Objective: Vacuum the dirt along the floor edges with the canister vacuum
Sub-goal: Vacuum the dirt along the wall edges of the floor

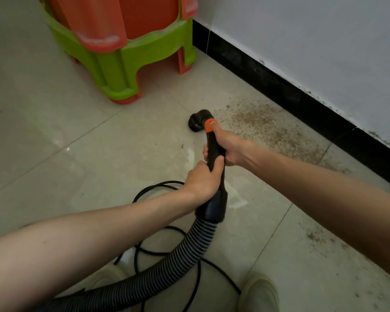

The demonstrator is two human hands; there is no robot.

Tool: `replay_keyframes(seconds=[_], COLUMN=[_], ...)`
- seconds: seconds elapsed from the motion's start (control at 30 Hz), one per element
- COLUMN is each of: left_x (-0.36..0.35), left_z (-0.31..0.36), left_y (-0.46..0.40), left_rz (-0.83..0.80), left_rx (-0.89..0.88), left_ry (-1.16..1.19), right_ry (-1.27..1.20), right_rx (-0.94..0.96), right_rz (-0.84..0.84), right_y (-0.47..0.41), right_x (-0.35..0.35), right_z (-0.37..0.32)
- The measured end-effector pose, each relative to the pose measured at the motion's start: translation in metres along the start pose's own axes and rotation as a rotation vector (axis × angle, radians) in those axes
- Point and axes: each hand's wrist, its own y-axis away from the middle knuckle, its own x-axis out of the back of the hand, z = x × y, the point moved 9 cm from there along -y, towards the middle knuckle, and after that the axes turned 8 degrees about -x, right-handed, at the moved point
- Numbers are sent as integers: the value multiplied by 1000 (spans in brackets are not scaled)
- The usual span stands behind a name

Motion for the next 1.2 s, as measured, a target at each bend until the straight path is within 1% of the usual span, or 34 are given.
replay_keyframes(seconds=[0.07, 0.17, 0.3, 0.4, 0.47, 0.63, 0.7, 0.8, 0.87, 1.03, 1.2], left_x=[-3, -7, -6, -10, -12, -22, -27, -25, -20, -10, -4], left_z=[-7, -11, -14, -14, -13, 8, 13, 12, 9, 5, 15], left_y=[14, 30, 40, 57, 57, 30, 23, 16, 12, -1, -21], left_rz=[56, 88, 81, 47, 28, -82, -87, -42, -15, 19, 21], left_rx=[10, 32, 61, 85, 79, 35, 29, 16, 10, 8, -33], left_ry=[4, 52, 76, 100, 85, 74, 20, -59, -86, -72, -142], right_ry=[65, 93, 116, 106, 78, -56, -93, -80, -72, -52, -146], right_rx=[-36, -83, -139, -143, -119, -13, -6, 4, 11, 38, 72], right_rz=[-32, -57, -78, -69, -32, 144, 173, 181, 153, 111, 159], right_y=[4, 10, 17, 30, 28, 19, 16, 12, 11, 7, -2], right_x=[-4, -5, -7, -5, 0, 38, 47, 47, 40, 23, 31], right_z=[13, 26, 37, 48, 48, 23, 18, 14, 12, 1, -16])
